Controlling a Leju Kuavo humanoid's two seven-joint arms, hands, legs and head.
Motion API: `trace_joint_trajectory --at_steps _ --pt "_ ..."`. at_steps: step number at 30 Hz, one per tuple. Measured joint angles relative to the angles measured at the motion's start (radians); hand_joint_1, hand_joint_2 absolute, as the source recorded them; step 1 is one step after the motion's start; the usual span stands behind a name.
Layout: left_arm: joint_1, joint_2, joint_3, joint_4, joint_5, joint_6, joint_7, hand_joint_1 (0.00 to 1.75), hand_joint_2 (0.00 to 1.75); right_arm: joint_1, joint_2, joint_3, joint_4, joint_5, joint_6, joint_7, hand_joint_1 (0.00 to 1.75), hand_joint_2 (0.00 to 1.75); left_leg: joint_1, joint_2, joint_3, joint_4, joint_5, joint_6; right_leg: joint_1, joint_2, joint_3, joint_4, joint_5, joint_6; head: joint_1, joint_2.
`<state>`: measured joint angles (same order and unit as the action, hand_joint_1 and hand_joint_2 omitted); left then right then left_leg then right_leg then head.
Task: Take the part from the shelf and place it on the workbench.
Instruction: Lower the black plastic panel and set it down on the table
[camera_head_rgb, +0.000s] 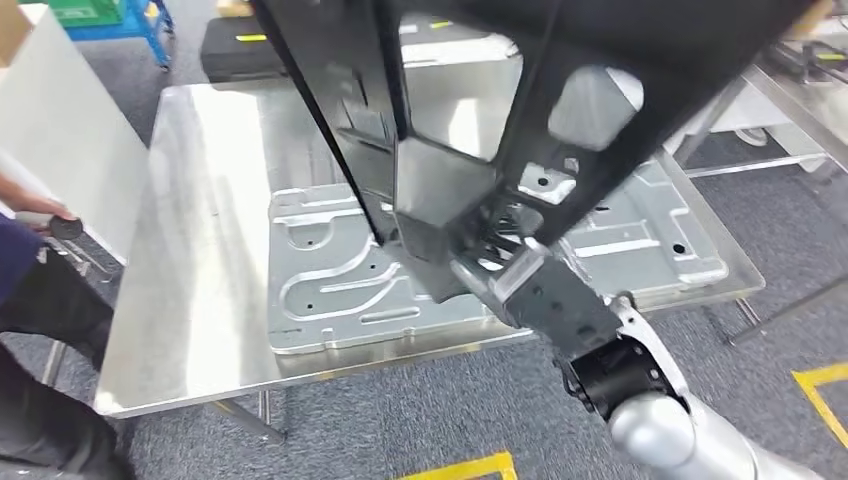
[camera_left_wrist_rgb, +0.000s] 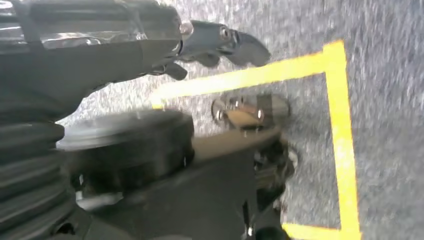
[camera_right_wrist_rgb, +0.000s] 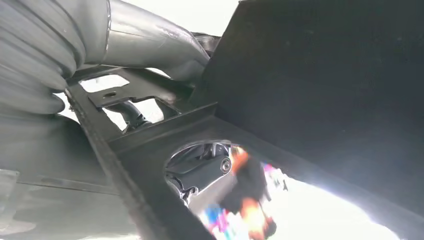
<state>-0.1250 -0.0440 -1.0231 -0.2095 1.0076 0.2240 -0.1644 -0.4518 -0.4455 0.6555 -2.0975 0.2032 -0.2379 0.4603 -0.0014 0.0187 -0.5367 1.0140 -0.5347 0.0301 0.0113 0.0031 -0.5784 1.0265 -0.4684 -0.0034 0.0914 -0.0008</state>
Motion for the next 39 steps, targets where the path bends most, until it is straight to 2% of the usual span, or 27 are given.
trace_joint_trajectory --at_steps 2,4,5,7,8,9,10,12,13,14,17,19,20,22,23,24,25,26,27,29,31,34,35,37,38,39 --pt "-0.001 -0.004 0.0 0.0 -0.004 -0.003 0.003 0.0 1.75 -0.006 -0.006 0.009 0.019 -0.106 -0.003 -0.007 1.75 1.75 0.002 0.0 -0.004 -0.003 0.003 -0.009 0.002 -0.002 0.004 -0.021 0.003 -0.004 0.005 0.0" --pt "-0.003 -0.006 0.0 0.0 -0.008 -0.004 0.004 0.0 1.75 -0.01 -0.011 0.019 0.039 -0.177 -0.005 -0.025 1.75 1.75 0.001 -0.007 -0.018 0.018 -0.016 -0.018 -0.004 -0.006 0.018 -0.055 0.005 -0.009 0.003 0.0" --pt "-0.004 -0.006 0.0 0.0 -0.009 -0.004 0.004 0.0 1.75 -0.013 -0.012 0.025 0.05 -0.186 -0.007 -0.034 1.75 1.75 0.001 -0.013 -0.039 0.058 -0.039 -0.023 -0.008 -0.009 0.025 -0.069 0.005 -0.01 -0.002 0.0" --pt "-0.004 -0.005 -0.001 0.0 -0.01 -0.004 0.006 0.0 1.75 -0.017 -0.012 0.039 0.072 -0.157 -0.011 -0.043 1.75 1.75 0.006 -0.021 -0.105 0.184 -0.091 -0.033 -0.01 -0.013 0.025 -0.072 0.005 -0.012 -0.017 0.0" --pt "-0.003 -0.005 -0.001 0.001 -0.01 -0.004 0.007 0.0 1.75 -0.018 -0.012 0.047 0.082 -0.131 -0.012 -0.04 1.75 1.75 0.009 -0.022 -0.136 0.239 -0.104 -0.038 -0.01 -0.015 0.025 -0.069 0.003 -0.011 -0.023 0.0" --pt "-0.003 -0.004 -0.001 0.001 -0.01 -0.004 0.007 0.0 1.75 -0.02 -0.012 0.055 0.09 -0.102 -0.012 -0.033 1.75 1.75 0.011 -0.021 -0.153 0.263 -0.099 -0.043 -0.011 -0.016 0.025 -0.065 0.0 -0.009 -0.028 0.0" --pt "-0.002 -0.004 -0.001 0.001 -0.011 -0.004 0.008 0.0 1.75 -0.024 -0.012 0.063 0.096 -0.07 -0.008 -0.02 1.75 1.75 0.014 -0.02 -0.153 0.25 -0.075 -0.047 -0.013 -0.016 0.024 -0.059 -0.003 -0.007 -0.031 0.0" --pt "-0.003 -0.003 -0.002 0.001 -0.012 -0.004 0.009 0.0 1.75 -0.038 -0.011 0.078 0.109 0.005 0.001 0.016 1.75 1.75 0.019 -0.016 -0.107 0.143 -0.006 -0.053 -0.018 -0.016 0.023 -0.043 -0.015 0.004 -0.035 0.0" --pt "-0.004 -0.003 -0.002 0.001 -0.013 -0.004 0.009 0.0 1.75 -0.046 -0.011 0.085 0.116 0.049 0.004 0.036 1.75 1.75 0.02 -0.014 -0.082 0.088 0.016 -0.053 -0.018 -0.016 0.019 -0.031 -0.021 0.011 -0.04 0.0" --pt "-0.006 -0.003 -0.002 0.001 -0.014 -0.004 0.01 0.0 1.75 -0.053 -0.01 0.091 0.123 0.098 0.005 0.053 1.75 1.75 0.02 -0.012 -0.068 0.055 0.025 -0.049 -0.018 -0.015 0.014 -0.021 -0.026 0.017 -0.043 0.0" --pt "-0.007 -0.004 -0.003 0.001 -0.017 -0.002 0.018 0.0 1.75 -0.072 -0.009 0.111 0.141 0.278 0.013 0.096 1.75 1.75 0.017 -0.011 -0.071 0.045 0.022 -0.028 -0.017 -0.015 0.004 -0.011 -0.029 0.03 -0.039 0.0" --pt "-0.007 -0.006 -0.003 0.001 -0.019 -0.002 0.023 0.0 1.75 -0.085 -0.008 0.121 0.149 0.345 0.034 0.113 1.75 1.75 0.019 -0.011 -0.071 0.043 0.025 -0.018 -0.019 -0.014 -0.006 0.011 -0.049 0.039 -0.032 0.0" --pt "-0.008 -0.007 -0.003 0.001 -0.02 -0.001 0.023 0.0 1.75 -0.089 -0.008 0.126 0.151 0.352 0.044 0.119 1.75 1.75 0.021 -0.011 -0.07 0.042 0.026 -0.014 -0.02 -0.013 -0.022 0.047 -0.073 0.044 -0.027 0.0" --pt "-0.008 -0.009 -0.003 0.001 -0.021 -0.001 0.024 0.0 1.75 -0.092 -0.007 0.136 0.157 0.35 0.055 0.124 1.75 1.75 0.02 -0.008 -0.069 0.042 0.025 -0.01 -0.021 -0.013 -0.078 0.171 -0.133 0.051 -0.013 0.0" --pt "-0.008 -0.009 -0.003 0.001 -0.021 -0.001 0.024 0.0 1.75 -0.092 -0.006 0.14 0.161 0.349 0.057 0.126 1.75 1.75 0.019 -0.007 -0.069 0.042 0.024 -0.009 -0.021 -0.012 -0.106 0.229 -0.153 0.052 -0.007 0.0" --pt "-0.007 -0.009 -0.003 0.001 -0.021 -0.001 0.025 0.0 1.75 -0.092 -0.006 0.146 0.164 0.349 0.058 0.127 1.75 1.75 0.018 -0.006 -0.069 0.042 0.024 -0.008 -0.021 -0.012 -0.123 0.263 -0.155 0.051 -0.001 0.0" --pt "-0.007 -0.009 -0.003 0.001 -0.021 -0.001 0.025 0.0 1.75 -0.093 -0.005 0.15 0.167 0.346 0.059 0.128 1.75 1.75 0.017 -0.005 -0.068 0.042 0.023 -0.007 -0.02 -0.011 -0.125 0.26 -0.138 0.048 0.003 0.0" --pt "-0.008 -0.009 -0.003 0.001 -0.021 -0.001 0.025 0.0 1.75 -0.094 -0.005 0.154 0.169 0.338 0.06 0.128 1.75 1.75 0.016 -0.005 -0.067 0.042 0.022 -0.007 -0.02 -0.01 -0.109 0.221 -0.105 0.043 0.007 0.0" --pt "-0.008 -0.009 -0.003 0.001 -0.021 -0.001 0.025 0.0 1.75 -0.096 -0.005 0.157 0.171 0.327 0.063 0.128 1.75 1.75 0.016 -0.006 -0.065 0.042 0.021 -0.008 -0.019 -0.007 -0.083 0.157 -0.063 0.036 0.009 0.0" --pt "-0.009 -0.011 -0.003 0.001 -0.021 -0.001 0.025 0.0 1.75 -0.102 -0.005 0.159 0.176 0.251 0.058 0.124 1.75 1.75 0.015 -0.006 -0.065 0.04 0.021 -0.012 -0.014 -0.001 -0.035 0.048 -0.012 0.025 0.011 0.0" --pt "-0.009 -0.014 -0.003 0.001 -0.02 -0.001 0.024 0.0 1.75 -0.108 -0.004 0.156 0.183 0.072 0.013 0.093 1.75 1.75 0.016 -0.004 -0.07 0.036 0.025 -0.02 -0.008 0.002 -0.021 0.012 -0.008 0.019 0.01 0.0" --pt "-0.011 -0.015 -0.003 0.001 -0.02 0.002 0.024 0.0 1.75 -0.11 0.002 0.132 0.193 -0.309 -0.144 -0.04 1.75 1.75 0.017 -0.006 -0.076 0.04 0.018 -0.034 -0.011 -0.003 -0.011 -0.02 -0.007 0.01 0.008 0.0" --pt "-0.011 -0.015 -0.003 0.001 -0.02 0.004 0.024 0.0 1.75 -0.109 0.006 0.119 0.196 -0.409 -0.206 -0.096 1.75 1.75 0.017 -0.01 -0.089 0.066 0.0 -0.038 -0.013 -0.006 -0.007 -0.033 -0.005 0.006 0.002 0.0" --pt "-0.011 -0.015 -0.003 0.001 -0.02 0.009 0.026 0.0 1.75 -0.107 0.015 0.098 0.207 -0.49 -0.313 -0.174 1.75 1.75 0.017 -0.017 -0.138 0.171 -0.055 -0.044 -0.015 -0.01 -0.003 -0.041 -0.003 0.0 -0.015 0.0" --pt "-0.01 -0.015 -0.003 0.001 -0.02 0.01 0.027 0.0 1.75 -0.106 0.017 0.093 0.214 -0.465 -0.352 -0.182 1.75 1.75 0.017 -0.019 -0.168 0.231 -0.078 -0.045 -0.014 -0.011 -0.004 -0.04 -0.003 -0.001 -0.022 0.0" --pt "-0.009 -0.015 -0.003 0.001 -0.021 0.012 0.029 0.0 1.75 -0.107 0.017 0.091 0.22 -0.406 -0.379 -0.168 1.75 1.75 0.017 -0.02 -0.189 0.272 -0.086 -0.046 -0.013 -0.012 -0.004 -0.039 -0.004 -0.002 -0.028 0.0"
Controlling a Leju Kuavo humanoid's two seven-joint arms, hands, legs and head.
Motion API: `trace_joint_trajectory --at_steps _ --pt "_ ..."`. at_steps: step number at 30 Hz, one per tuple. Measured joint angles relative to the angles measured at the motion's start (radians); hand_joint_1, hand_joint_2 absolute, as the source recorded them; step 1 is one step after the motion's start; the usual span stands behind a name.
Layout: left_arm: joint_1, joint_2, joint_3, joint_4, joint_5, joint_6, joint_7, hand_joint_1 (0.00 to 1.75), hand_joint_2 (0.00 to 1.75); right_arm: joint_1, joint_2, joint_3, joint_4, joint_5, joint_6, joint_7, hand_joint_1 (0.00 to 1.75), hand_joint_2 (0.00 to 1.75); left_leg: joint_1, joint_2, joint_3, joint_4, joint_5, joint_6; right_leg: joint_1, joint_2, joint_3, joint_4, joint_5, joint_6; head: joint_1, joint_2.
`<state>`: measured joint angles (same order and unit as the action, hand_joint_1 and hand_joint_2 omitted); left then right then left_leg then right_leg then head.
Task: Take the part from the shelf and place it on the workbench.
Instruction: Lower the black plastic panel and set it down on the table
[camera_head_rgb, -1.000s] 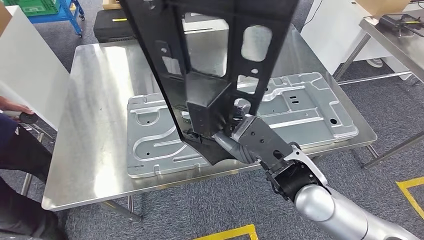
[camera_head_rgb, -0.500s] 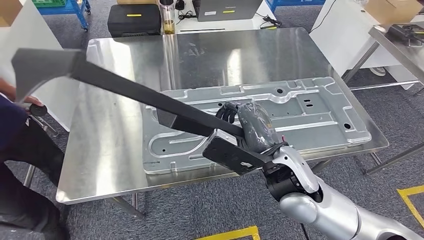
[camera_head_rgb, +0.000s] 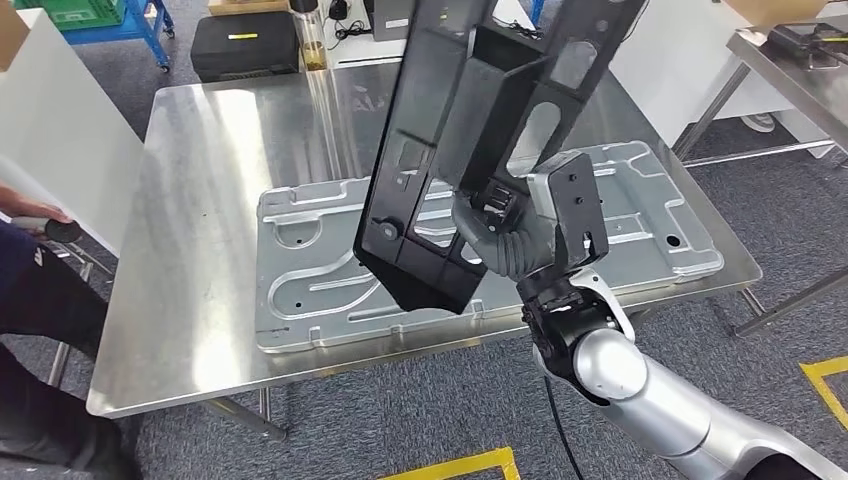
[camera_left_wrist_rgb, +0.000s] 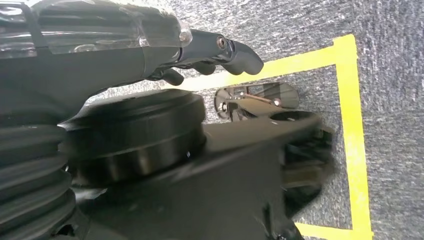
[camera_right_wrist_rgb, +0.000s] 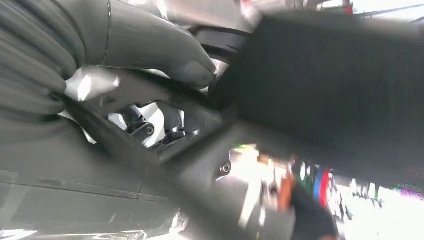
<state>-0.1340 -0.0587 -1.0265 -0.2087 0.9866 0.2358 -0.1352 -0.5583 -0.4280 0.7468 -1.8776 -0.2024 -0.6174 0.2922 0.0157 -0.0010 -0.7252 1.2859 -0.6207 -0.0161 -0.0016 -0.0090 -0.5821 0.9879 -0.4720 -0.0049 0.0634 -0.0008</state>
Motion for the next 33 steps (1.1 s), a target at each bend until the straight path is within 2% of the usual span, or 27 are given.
trace_joint_trajectory --at_steps 1,2,4,5,6,9,11,12,14,15,16,17,19,20,21,24,26,27,29,30,31,32,33 --pt "0.001 0.0 0.0 0.0 -0.002 0.001 0.002 0.0 1.75 -0.002 0.001 0.0 0.005 0.09 -0.013 0.034 1.75 1.75 0.0 0.0 -0.006 0.009 0.01 0.0 0.001 0.0 0.0 0.002 -0.001 0.0 -0.004 0.0" --pt "0.001 0.0 0.0 0.0 -0.004 0.001 0.004 0.0 1.75 -0.009 0.001 0.0 0.009 0.199 -0.015 0.08 1.75 1.75 0.0 0.0 0.006 -0.019 0.038 0.002 0.002 0.001 0.0 0.006 -0.003 0.0 -0.006 0.0" --pt "0.0 0.0 -0.002 0.0 -0.008 0.002 0.008 0.0 1.75 -0.035 0.0 0.0 0.012 0.386 0.002 0.159 1.75 1.75 -0.002 0.002 0.061 -0.136 0.104 0.01 0.003 0.004 -0.001 0.015 -0.01 0.004 -0.01 0.0" --pt "-0.001 0.0 -0.004 0.0 -0.01 0.002 0.009 0.0 1.75 -0.049 0.0 0.0 0.011 0.443 0.014 0.183 1.75 1.75 -0.003 0.002 0.087 -0.187 0.122 0.015 0.005 0.007 -0.002 0.021 -0.014 0.008 -0.012 0.0" --pt "-0.002 0.0 -0.005 0.0 -0.011 0.001 0.01 0.0 1.75 -0.061 -0.001 0.0 0.011 0.483 0.028 0.201 1.75 1.75 -0.005 0.003 0.101 -0.218 0.127 0.019 0.005 0.008 -0.004 0.025 -0.016 0.012 -0.013 0.0" --pt "-0.005 0.0 -0.009 0.0 -0.019 0.001 0.014 0.0 1.75 -0.099 -0.002 0.003 0.011 0.585 0.103 0.269 1.75 1.75 -0.007 0.001 0.106 -0.235 0.124 0.031 0.002 0.007 -0.01 0.028 -0.017 0.027 -0.012 0.0" --pt "-0.008 0.0 -0.014 0.0 -0.027 0.0 0.016 0.0 1.75 -0.157 -0.007 0.003 0.013 0.629 0.169 0.325 1.75 1.75 -0.003 0.002 0.107 -0.241 0.13 0.04 0.001 0.007 -0.025 0.06 -0.044 0.038 -0.004 0.0" --pt "-0.01 0.0 -0.017 0.0 -0.03 -0.002 0.017 0.0 1.75 -0.192 -0.011 0.003 0.015 0.64 0.197 0.349 1.75 1.75 -0.001 0.004 0.107 -0.243 0.132 0.043 -0.001 0.007 -0.044 0.103 -0.071 0.044 0.002 0.0" --pt "-0.013 -0.002 -0.022 0.0 -0.032 -0.004 0.019 0.0 1.75 -0.258 -0.02 0.002 0.023 0.645 0.244 0.378 1.75 1.75 -0.001 0.007 0.107 -0.243 0.132 0.044 -0.004 0.007 -0.097 0.228 -0.129 0.054 0.014 0.0" --pt "-0.014 -0.002 -0.024 0.0 -0.032 -0.005 0.02 0.0 1.75 -0.283 -0.025 0.0 0.029 0.637 0.264 0.383 1.75 1.75 0.0 0.008 0.107 -0.243 0.132 0.045 -0.006 0.007 -0.118 0.276 -0.143 0.057 0.017 0.0" --pt "-0.014 -0.002 -0.024 0.0 -0.031 -0.005 0.021 0.0 1.75 -0.302 -0.032 -0.004 0.034 0.623 0.284 0.385 1.75 1.75 0.0 0.008 0.107 -0.243 0.132 0.045 -0.008 0.007 -0.126 0.294 -0.138 0.059 0.021 0.0" --pt "-0.014 -0.002 -0.025 0.0 -0.03 -0.005 0.021 0.0 1.75 -0.316 -0.039 -0.011 0.037 0.603 0.304 0.386 1.75 1.75 0.001 0.007 0.108 -0.243 0.132 0.044 -0.009 0.007 -0.116 0.273 -0.115 0.058 0.025 0.0" --pt "-0.013 -0.002 -0.025 0.0 -0.027 -0.005 0.019 0.0 1.75 -0.33 -0.059 -0.035 0.042 0.559 0.337 0.387 1.75 1.75 0.002 0.002 0.111 -0.243 0.132 0.043 -0.009 0.008 -0.062 0.156 -0.045 0.054 0.031 0.0" --pt "-0.013 -0.002 -0.025 0.0 -0.025 -0.005 0.017 0.0 1.75 -0.33 -0.07 -0.05 0.044 0.545 0.348 0.387 1.75 1.75 0.001 -0.001 0.11 -0.243 0.132 0.04 -0.008 0.008 -0.034 0.097 -0.02 0.05 0.033 0.0" --pt "-0.013 -0.002 -0.025 0.0 -0.024 -0.005 0.015 0.0 1.75 -0.326 -0.082 -0.066 0.045 0.541 0.353 0.387 1.75 1.75 0.0 -0.004 0.108 -0.242 0.133 0.036 -0.006 0.009 -0.014 0.054 -0.01 0.045 0.035 0.0" --pt "-0.01 0.0 -0.025 0.0 -0.02 -0.005 0.01 0.0 1.75 -0.294 -0.119 -0.098 0.042 0.577 0.349 0.387 1.75 1.75 -0.001 -0.01 0.1 -0.244 0.138 0.02 -0.003 0.008 -0.001 0.019 -0.014 0.029 0.035 0.0" --pt "-0.009 0.002 -0.025 0.0 -0.02 -0.005 0.008 0.0 1.75 -0.267 -0.14 -0.106 0.032 0.651 0.353 0.387 1.75 1.75 -0.001 -0.006 0.091 -0.223 0.118 0.011 -0.005 0.005 0.002 0.009 -0.008 0.018 0.028 0.0" --pt "-0.009 0.003 -0.025 0.0 -0.02 -0.005 0.006 0.0 1.75 -0.251 -0.15 -0.108 0.024 0.711 0.365 0.387 1.75 1.75 -0.001 -0.004 0.076 -0.187 0.093 0.008 -0.007 0.003 0.004 0.005 -0.005 0.013 0.022 0.0" --pt "-0.01 0.004 -0.025 0.0 -0.02 -0.005 0.005 0.0 1.75 -0.208 -0.167 -0.108 0.003 0.848 0.404 0.387 1.75 1.75 0.001 -0.001 0.025 -0.069 0.033 0.006 -0.005 0.002 0.004 0.005 -0.005 0.008 0.007 0.0" --pt "-0.01 0.005 -0.025 0.0 -0.021 -0.005 0.005 0.0 1.75 -0.182 -0.174 -0.107 -0.009 0.912 0.426 0.387 1.75 1.75 0.001 0.0 0.001 -0.015 0.014 0.005 -0.003 0.002 0.005 0.005 -0.005 0.007 0.001 0.0" --pt "-0.01 0.005 -0.025 0.0 -0.021 -0.005 0.005 0.0 1.75 -0.156 -0.18 -0.106 -0.021 0.968 0.446 0.387 1.75 1.75 0.001 0.0 -0.011 0.01 0.013 0.006 -0.002 0.002 0.005 0.007 -0.006 0.006 -0.004 0.0" --pt "-0.01 0.005 -0.025 0.0 -0.023 -0.005 0.005 0.0 1.75 -0.134 -0.186 -0.104 -0.032 1.016 0.465 0.386 1.75 1.75 0.001 0.0 -0.006 0.001 0.03 0.007 -0.001 0.003 0.005 0.009 -0.008 0.005 -0.007 0.0" --pt "-0.011 0.005 -0.025 0.0 -0.024 -0.005 0.005 0.0 1.75 -0.116 -0.192 -0.102 -0.04 1.058 0.482 0.385 1.75 1.75 0.0 0.001 0.015 -0.043 0.06 0.01 0.0 0.005 0.005 0.012 -0.01 0.006 -0.01 0.0"
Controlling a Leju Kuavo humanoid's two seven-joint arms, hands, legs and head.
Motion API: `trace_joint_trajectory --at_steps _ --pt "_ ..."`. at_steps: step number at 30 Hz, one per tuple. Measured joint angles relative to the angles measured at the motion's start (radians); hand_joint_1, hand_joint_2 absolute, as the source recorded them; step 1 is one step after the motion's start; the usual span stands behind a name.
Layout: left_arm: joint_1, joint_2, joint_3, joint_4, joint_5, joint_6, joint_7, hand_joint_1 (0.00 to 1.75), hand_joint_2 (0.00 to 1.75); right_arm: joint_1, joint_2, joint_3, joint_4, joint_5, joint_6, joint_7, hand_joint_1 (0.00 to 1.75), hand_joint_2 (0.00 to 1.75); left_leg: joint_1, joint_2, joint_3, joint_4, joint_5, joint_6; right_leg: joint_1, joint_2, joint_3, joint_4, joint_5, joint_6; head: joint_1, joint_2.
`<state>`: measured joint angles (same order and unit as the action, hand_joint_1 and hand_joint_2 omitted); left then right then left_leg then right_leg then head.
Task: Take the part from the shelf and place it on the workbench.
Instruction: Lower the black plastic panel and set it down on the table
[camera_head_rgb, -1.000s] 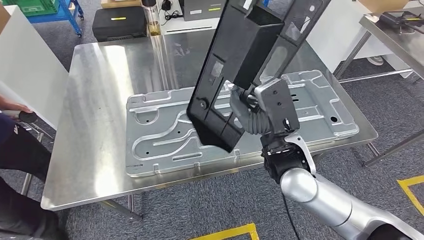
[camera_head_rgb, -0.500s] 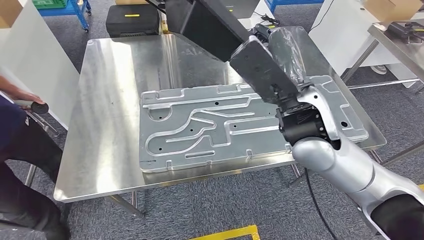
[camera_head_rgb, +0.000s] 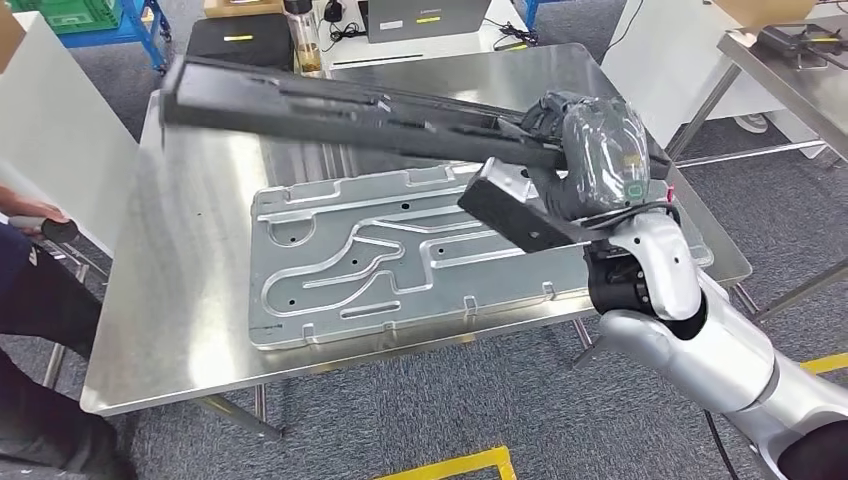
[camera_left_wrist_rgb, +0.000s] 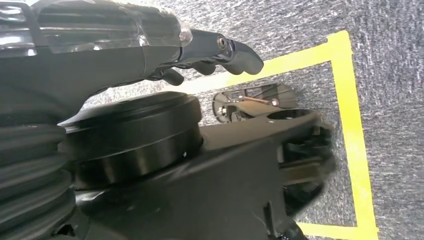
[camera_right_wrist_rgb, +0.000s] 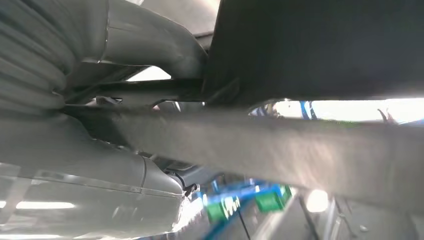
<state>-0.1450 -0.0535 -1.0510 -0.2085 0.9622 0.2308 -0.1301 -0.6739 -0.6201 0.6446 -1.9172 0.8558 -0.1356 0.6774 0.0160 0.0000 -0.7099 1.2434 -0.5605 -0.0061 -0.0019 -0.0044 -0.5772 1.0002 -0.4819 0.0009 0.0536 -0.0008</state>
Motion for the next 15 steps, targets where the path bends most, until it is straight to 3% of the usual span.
trace_joint_trajectory --at_steps 2,4,8,10,12,13,14,15 --pt "-0.002 0.0 0.0 0.0 -0.002 0.0 0.0 0.0 1.75 0.029 -0.012 0.003 -0.01 0.056 0.021 -0.003 1.75 1.75 -0.001 0.0 0.058 -0.118 0.052 0.007 0.002 0.003 -0.002 0.01 -0.006 0.006 -0.004 0.0" --pt "-0.005 0.0 0.0 0.0 -0.003 0.0 0.001 0.0 1.75 0.053 -0.021 0.005 -0.016 0.076 0.028 -0.005 1.75 1.75 -0.004 -0.001 0.086 -0.177 0.061 0.014 0.003 0.005 -0.008 0.019 -0.01 0.016 -0.004 0.0" --pt "-0.007 0.0 0.0 0.0 -0.003 0.0 0.001 0.0 1.75 0.074 -0.036 0.003 -0.021 0.095 0.049 -0.008 1.75 1.75 -0.003 -0.003 0.089 -0.19 0.066 0.031 -0.001 0.007 -0.018 0.034 -0.023 0.037 0.0 0.0" --pt "-0.009 -0.001 0.0 0.0 -0.005 0.0 0.002 0.0 1.75 0.081 -0.046 0.003 -0.021 0.14 0.088 -0.018 1.75 1.75 0.0 -0.003 0.091 -0.194 0.07 0.038 -0.004 0.007 -0.052 0.116 -0.075 0.049 0.012 0.0" --pt "-0.01 -0.002 0.0 -0.001 -0.008 0.0 0.005 0.0 1.75 0.09 -0.056 0.01 -0.017 0.234 0.141 -0.04 1.75 1.75 0.0 -0.002 0.09 -0.194 0.071 0.04 -0.007 0.006 -0.105 0.239 -0.131 0.058 0.023 0.0" --pt "-0.01 -0.002 0.0 0.0 -0.009 0.0 0.006 0.0 1.75 0.096 -0.06 0.016 -0.013 0.283 0.164 -0.053 1.75 1.75 0.0 -0.002 0.089 -0.194 0.071 0.04 -0.008 0.006 -0.121 0.275 -0.139 0.059 0.027 0.0" --pt "-0.011 -0.002 0.0 0.0 -0.01 0.0 0.007 0.0 1.75 0.1 -0.063 0.022 -0.008 0.321 0.182 -0.063 1.75 1.75 0.0 -0.002 0.089 -0.194 0.071 0.04 -0.008 0.006 -0.12 0.276 -0.128 0.059 0.032 0.0" --pt "-0.012 -0.002 0.0 0.0 -0.011 0.0 0.008 0.0 1.75 0.103 -0.064 0.028 -0.003 0.348 0.196 -0.071 1.75 1.75 -0.001 -0.001 0.09 -0.194 0.071 0.04 -0.007 0.006 -0.102 0.239 -0.099 0.056 0.037 0.0"
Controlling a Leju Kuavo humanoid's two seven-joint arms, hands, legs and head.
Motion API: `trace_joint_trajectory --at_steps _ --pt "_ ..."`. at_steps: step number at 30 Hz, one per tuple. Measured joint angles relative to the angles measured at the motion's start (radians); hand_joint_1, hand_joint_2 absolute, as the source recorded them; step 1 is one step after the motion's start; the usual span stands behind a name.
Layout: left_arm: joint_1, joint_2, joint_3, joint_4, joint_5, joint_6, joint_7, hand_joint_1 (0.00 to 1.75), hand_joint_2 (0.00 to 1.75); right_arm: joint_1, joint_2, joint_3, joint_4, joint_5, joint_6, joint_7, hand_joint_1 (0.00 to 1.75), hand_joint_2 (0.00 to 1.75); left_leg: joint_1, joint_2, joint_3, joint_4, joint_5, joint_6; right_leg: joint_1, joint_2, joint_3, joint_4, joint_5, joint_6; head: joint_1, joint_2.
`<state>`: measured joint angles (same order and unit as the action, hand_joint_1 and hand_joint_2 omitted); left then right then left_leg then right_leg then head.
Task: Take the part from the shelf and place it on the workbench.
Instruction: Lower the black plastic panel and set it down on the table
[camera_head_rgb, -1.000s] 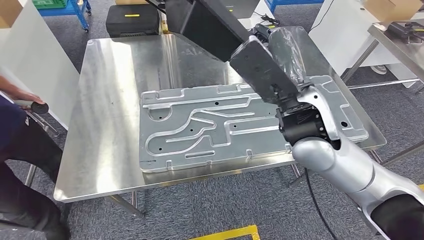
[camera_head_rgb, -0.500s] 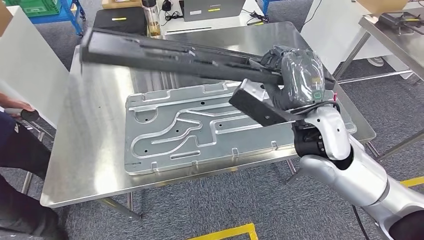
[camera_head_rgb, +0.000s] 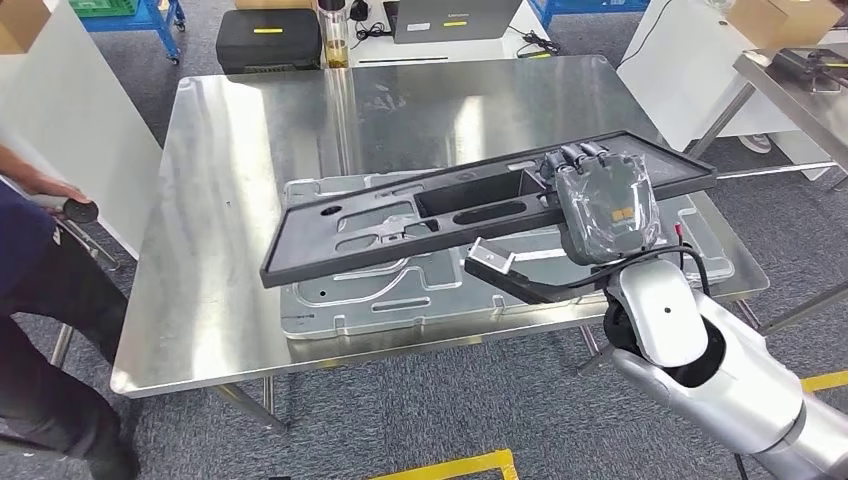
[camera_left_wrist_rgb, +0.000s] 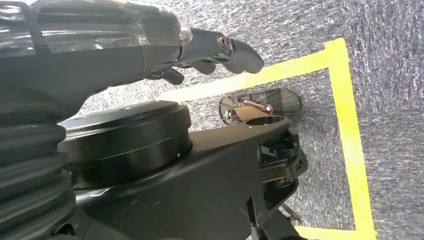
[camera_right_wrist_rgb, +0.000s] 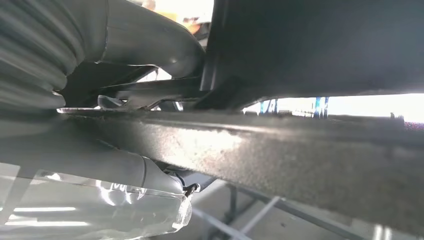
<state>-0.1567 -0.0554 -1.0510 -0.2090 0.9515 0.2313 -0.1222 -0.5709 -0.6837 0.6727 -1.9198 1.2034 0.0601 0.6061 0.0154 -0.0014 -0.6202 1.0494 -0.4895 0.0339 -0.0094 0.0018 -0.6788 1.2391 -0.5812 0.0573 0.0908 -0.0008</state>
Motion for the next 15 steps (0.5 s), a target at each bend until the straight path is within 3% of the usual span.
trace_joint_trajectory --at_steps 2,4,8,11,12,15 --pt "-0.004 -0.002 0.0 0.0 -0.001 0.0 0.0 0.0 1.75 0.001 0.001 0.011 0.011 0.038 0.037 -0.01 1.75 1.75 -0.002 0.001 0.0 0.0 0.001 -0.002 0.002 0.001 0.066 -0.131 0.064 -0.009 0.008 0.0" --pt "-0.009 -0.005 0.0 0.0 -0.003 0.0 0.001 0.0 1.75 -0.007 0.006 0.025 0.021 0.076 0.108 -0.019 1.75 1.75 -0.004 0.005 -0.004 0.0 0.005 -0.01 0.007 0.001 0.106 -0.218 0.088 -0.02 0.011 0.0" --pt "-0.012 -0.008 0.0 0.0 -0.004 0.0 0.004 0.0 1.75 -0.025 0.017 0.054 0.047 0.116 0.207 -0.028 1.75 1.75 -0.006 0.014 -0.009 -0.001 0.002 -0.028 0.008 0.0 0.108 -0.241 0.094 -0.041 0.006 0.0" --pt "-0.014 -0.007 0.0 0.0 -0.004 0.0 0.004 0.0 1.75 -0.034 0.026 0.071 0.059 0.12 0.216 -0.028 1.75 1.75 -0.01 0.016 -0.006 -0.011 0.0 0.002 0.01 0.003 0.11 -0.246 0.094 -0.033 -0.015 0.0" --pt "-0.014 -0.007 0.0 0.0 -0.004 0.0 0.004 0.0 1.75 -0.035 0.028 0.077 0.062 0.121 0.219 -0.029 1.75 1.75 -0.009 0.016 -0.002 -0.019 0.009 0.006 0.011 0.004 0.111 -0.244 0.092 -0.032 -0.022 0.0" --pt "-0.014 -0.006 0.0 0.0 -0.005 0.0 0.005 0.0 1.75 -0.047 0.035 0.099 0.074 0.136 0.246 -0.044 1.75 1.75 -0.008 0.015 0.001 -0.022 0.018 -0.016 0.011 0.002 0.11 -0.241 0.091 -0.036 -0.029 0.0"
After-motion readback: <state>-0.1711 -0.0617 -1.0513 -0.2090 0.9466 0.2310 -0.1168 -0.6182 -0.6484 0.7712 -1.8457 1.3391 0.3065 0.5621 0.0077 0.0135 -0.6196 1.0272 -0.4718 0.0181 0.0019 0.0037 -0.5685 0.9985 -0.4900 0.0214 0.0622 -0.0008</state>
